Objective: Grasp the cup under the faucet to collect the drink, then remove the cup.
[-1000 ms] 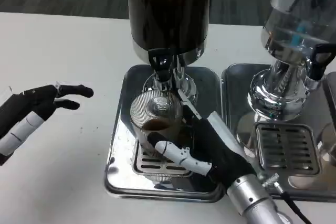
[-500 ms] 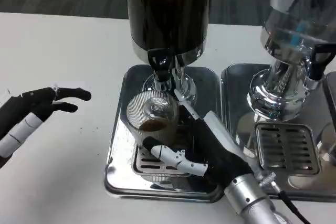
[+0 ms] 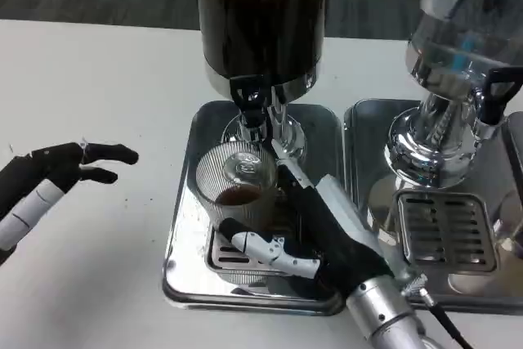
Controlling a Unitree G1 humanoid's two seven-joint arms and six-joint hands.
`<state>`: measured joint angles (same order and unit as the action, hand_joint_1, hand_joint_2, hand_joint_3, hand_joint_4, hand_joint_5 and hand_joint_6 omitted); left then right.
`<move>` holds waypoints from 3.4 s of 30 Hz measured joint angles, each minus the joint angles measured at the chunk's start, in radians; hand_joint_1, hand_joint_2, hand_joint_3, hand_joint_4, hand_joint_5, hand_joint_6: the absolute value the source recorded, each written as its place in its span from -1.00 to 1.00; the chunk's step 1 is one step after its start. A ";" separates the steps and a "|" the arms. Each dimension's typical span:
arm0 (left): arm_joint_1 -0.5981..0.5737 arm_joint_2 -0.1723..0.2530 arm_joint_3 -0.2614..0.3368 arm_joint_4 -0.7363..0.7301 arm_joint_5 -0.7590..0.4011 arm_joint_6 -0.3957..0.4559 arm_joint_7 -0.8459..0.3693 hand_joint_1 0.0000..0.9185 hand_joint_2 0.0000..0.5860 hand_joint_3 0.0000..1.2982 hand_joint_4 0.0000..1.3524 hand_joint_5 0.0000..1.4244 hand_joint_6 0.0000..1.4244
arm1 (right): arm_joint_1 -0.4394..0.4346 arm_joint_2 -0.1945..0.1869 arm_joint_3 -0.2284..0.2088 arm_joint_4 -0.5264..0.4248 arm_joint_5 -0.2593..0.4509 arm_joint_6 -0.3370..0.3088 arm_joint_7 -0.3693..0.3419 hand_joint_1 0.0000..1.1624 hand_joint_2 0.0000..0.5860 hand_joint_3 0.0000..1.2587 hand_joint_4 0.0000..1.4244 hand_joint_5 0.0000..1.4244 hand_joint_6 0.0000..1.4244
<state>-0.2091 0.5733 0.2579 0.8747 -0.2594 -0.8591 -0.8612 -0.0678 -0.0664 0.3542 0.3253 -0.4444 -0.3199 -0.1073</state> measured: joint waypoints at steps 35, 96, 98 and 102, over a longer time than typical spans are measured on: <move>0.025 0.012 -0.001 -0.005 0.001 0.011 0.014 -1.00 -0.32 -0.27 -0.51 -0.70 -0.48 | 0.010 0.054 0.063 -0.033 -0.112 0.100 -0.154 -0.05 -0.32 -0.85 -0.76 -0.38 0.04; 0.012 0.017 -0.043 -0.021 0.036 0.005 0.025 -1.00 -0.38 -0.33 -0.53 -0.71 -0.47 | 0.156 0.033 0.032 -0.123 -0.226 0.090 -0.402 0.06 -0.21 -0.30 -0.27 0.07 0.52; 0.010 0.015 -0.047 -0.021 0.037 0.002 0.025 -1.00 -0.38 -0.33 -0.53 -0.71 -0.47 | 0.156 0.033 0.024 -0.135 -0.227 0.090 -0.403 0.06 -0.20 -0.29 -0.26 0.08 0.52; 0.007 0.013 -0.060 -0.019 0.037 -0.002 0.025 -1.00 -0.38 -0.33 -0.54 -0.71 -0.47 | 0.159 0.033 0.015 -0.140 -0.227 0.091 -0.406 0.10 -0.21 -0.27 -0.25 0.10 0.52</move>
<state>-0.2018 0.5858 0.1975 0.8552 -0.2224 -0.8609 -0.8362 0.0915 -0.0338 0.3687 0.1856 -0.6714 -0.2294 -0.5137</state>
